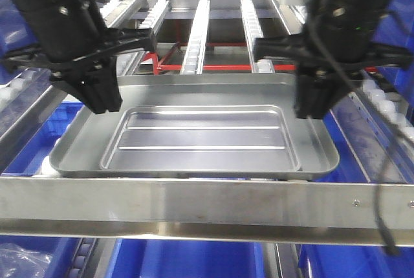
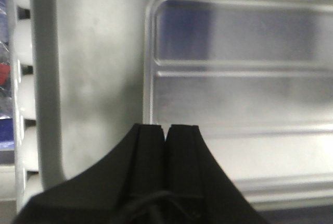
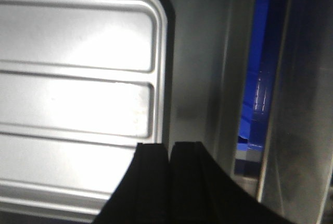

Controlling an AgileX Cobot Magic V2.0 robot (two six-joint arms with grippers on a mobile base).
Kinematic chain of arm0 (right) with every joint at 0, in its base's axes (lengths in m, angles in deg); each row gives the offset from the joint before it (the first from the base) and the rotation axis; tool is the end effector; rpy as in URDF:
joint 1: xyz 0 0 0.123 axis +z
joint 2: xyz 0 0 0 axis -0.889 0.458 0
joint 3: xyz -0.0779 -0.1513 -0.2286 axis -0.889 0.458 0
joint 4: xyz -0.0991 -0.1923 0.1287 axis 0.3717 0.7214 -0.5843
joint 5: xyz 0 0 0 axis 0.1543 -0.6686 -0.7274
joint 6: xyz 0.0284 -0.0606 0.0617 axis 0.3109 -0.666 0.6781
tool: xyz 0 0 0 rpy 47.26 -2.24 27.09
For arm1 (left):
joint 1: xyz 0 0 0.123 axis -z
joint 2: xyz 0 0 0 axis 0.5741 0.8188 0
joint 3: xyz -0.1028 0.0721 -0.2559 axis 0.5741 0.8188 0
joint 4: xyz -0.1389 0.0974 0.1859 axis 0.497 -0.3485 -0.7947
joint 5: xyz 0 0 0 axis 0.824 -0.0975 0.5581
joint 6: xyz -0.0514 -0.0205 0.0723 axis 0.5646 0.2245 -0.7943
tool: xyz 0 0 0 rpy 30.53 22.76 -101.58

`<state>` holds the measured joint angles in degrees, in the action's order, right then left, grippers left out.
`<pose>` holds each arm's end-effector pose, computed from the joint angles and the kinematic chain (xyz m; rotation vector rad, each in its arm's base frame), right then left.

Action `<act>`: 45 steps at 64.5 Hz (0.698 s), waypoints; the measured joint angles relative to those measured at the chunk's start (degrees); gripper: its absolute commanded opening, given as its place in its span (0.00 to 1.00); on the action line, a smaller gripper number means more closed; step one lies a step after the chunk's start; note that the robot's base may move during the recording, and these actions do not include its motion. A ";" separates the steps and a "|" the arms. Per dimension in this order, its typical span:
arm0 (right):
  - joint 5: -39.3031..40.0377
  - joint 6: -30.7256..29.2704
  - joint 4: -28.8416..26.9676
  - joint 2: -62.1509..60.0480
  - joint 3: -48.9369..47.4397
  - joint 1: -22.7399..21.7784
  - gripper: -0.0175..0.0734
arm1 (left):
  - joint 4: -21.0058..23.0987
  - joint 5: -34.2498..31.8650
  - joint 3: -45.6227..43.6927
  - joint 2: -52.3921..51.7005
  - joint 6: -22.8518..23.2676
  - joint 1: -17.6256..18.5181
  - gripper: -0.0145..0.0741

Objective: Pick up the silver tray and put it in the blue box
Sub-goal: 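Lower both open grippers onto the tray's side rims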

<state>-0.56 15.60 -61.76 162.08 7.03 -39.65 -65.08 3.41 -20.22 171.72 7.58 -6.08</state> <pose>0.3370 0.1415 0.2243 0.0621 2.7397 0.2135 0.3222 -0.1802 0.2322 0.0925 2.6786 -0.3373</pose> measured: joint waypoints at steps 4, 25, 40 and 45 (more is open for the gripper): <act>-0.13 0.00 0.09 1.23 -1.08 0.05 0.26 | 0.54 -0.35 -0.13 0.52 0.00 -0.71 0.05; 0.20 0.15 0.13 5.00 -1.81 0.28 0.26 | 0.78 -0.97 -0.35 1.18 0.00 -1.31 0.05; 0.41 0.15 0.22 5.39 -1.90 0.28 0.29 | 0.30 -0.47 -0.35 1.90 0.00 -1.31 0.08; 0.60 0.15 0.22 5.57 -1.90 0.28 0.41 | -0.08 -0.61 -0.35 1.90 -0.15 -1.31 0.21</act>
<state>0.03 15.75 -61.53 167.65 5.12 -39.36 -65.16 2.80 -20.57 173.63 7.43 -7.39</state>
